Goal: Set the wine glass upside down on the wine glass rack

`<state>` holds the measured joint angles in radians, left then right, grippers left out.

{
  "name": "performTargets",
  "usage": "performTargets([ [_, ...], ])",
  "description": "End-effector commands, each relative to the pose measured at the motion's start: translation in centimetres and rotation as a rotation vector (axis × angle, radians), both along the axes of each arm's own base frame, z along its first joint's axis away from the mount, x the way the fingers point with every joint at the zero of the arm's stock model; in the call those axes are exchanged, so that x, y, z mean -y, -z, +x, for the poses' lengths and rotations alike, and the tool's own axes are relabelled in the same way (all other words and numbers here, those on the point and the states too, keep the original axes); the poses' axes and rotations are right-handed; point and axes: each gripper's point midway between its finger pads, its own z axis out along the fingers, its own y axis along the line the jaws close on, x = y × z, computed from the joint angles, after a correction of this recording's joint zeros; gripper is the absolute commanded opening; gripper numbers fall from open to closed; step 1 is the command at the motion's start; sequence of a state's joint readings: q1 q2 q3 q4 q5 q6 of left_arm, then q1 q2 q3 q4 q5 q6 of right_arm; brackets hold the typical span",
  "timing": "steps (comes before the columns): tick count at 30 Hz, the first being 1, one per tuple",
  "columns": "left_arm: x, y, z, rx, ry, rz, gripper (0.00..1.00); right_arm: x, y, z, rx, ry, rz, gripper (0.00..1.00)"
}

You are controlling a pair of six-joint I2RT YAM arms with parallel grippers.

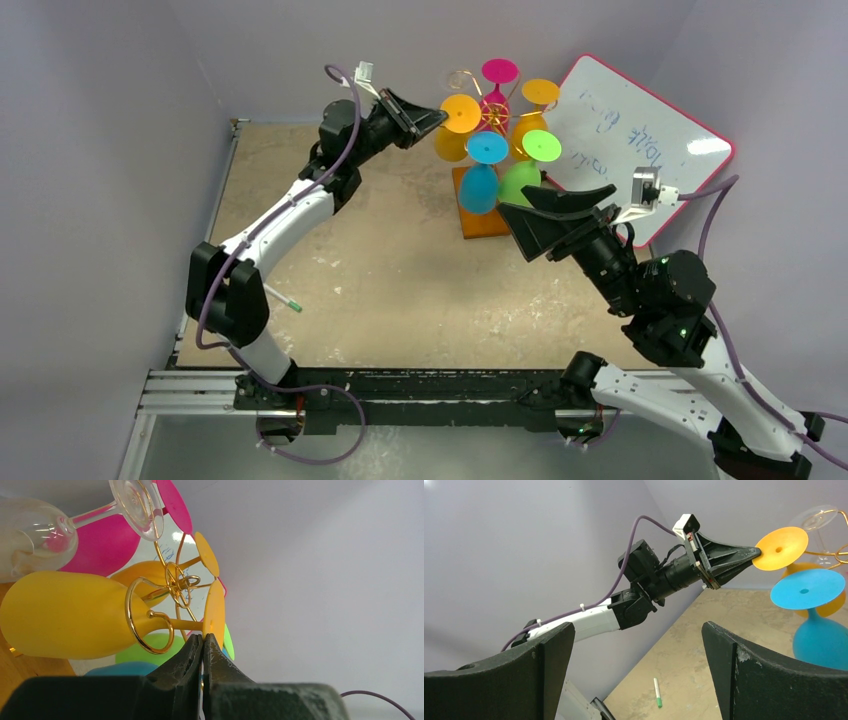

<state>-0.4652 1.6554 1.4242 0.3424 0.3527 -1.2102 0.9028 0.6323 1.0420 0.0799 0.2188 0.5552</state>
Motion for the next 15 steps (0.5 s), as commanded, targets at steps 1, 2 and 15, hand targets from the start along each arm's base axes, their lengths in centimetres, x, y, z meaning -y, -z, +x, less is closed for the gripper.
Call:
performTargets([
  [1,-0.47,-3.85,0.45,0.128,-0.041,-0.02,0.0,0.72,-1.28,-0.17,0.041,0.02,0.029,1.0],
  [2,-0.48,-3.79,0.5,0.128,-0.043,-0.017,0.0,0.78,-1.34,-0.22,0.043,0.021,0.03,1.0],
  [15,-1.23,-3.65,1.17,0.143,-0.106,0.014,0.0,1.02,-1.42,-0.3,0.044,0.026,0.032,1.0],
])
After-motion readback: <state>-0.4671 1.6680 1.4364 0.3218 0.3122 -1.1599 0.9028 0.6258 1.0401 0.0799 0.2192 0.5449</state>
